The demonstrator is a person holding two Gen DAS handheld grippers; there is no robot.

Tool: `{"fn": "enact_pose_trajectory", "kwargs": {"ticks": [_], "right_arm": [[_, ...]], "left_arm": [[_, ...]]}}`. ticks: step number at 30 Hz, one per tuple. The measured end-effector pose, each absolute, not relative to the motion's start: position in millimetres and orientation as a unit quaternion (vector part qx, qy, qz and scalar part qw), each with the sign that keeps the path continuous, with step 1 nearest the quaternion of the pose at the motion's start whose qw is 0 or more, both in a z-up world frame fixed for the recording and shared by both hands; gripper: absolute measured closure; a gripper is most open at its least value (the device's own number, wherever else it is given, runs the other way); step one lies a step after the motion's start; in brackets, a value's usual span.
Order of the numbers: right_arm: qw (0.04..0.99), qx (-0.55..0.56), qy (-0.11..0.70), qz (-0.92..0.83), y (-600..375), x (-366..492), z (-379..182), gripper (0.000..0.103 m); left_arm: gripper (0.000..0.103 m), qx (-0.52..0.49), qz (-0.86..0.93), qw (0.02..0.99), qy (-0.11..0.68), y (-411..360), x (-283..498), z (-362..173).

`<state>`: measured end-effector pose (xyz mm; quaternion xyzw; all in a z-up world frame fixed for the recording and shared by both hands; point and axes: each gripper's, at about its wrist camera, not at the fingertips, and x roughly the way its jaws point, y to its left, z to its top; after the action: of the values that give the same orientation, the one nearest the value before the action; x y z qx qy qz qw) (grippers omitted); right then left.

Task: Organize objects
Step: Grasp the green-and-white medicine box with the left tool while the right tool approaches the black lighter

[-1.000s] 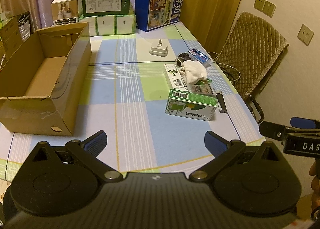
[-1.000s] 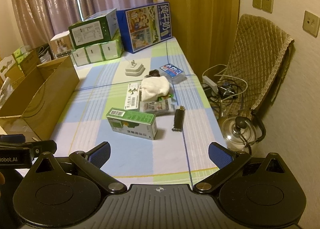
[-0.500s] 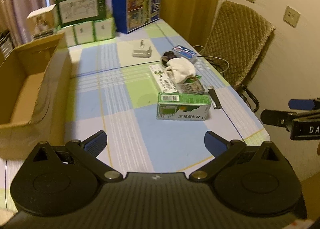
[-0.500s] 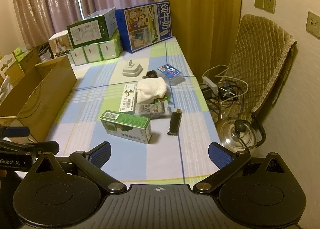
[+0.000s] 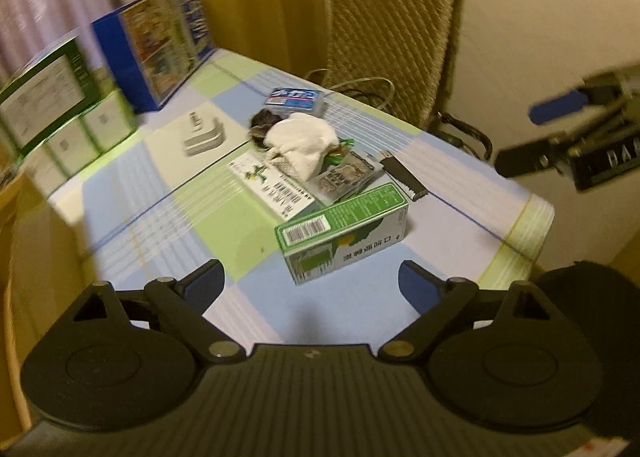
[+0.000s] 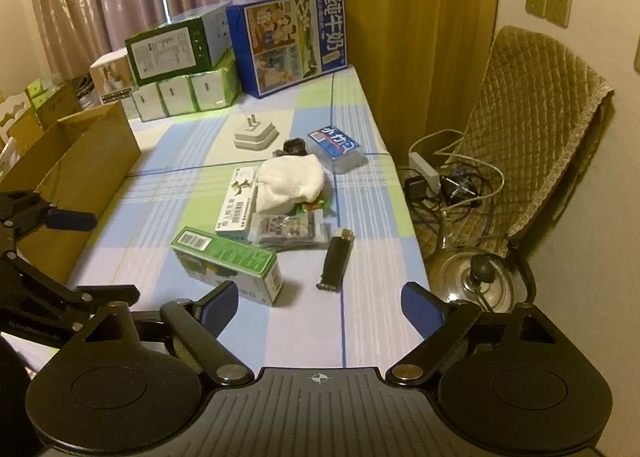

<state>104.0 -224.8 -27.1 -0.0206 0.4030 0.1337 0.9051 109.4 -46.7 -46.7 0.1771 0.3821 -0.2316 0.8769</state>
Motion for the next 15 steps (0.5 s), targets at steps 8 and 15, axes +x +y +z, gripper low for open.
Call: {"fn": "enact_pose_trajectory", "kwargs": {"ticks": [8, 15], "right_arm": [[0.89, -0.019, 0.436, 0.131, -228.8, 141.4, -57.4, 0.021], [0.88, -0.012, 0.457, 0.129, -228.4, 161.5, -78.0, 0.021]], "left_arm": [[0.025, 0.252, -0.3, 0.837, 0.383, -68.4, 152.0, -77.9], [0.03, 0.298, -0.349, 0.798, 0.391, -83.1, 175.7, -99.6]]}}
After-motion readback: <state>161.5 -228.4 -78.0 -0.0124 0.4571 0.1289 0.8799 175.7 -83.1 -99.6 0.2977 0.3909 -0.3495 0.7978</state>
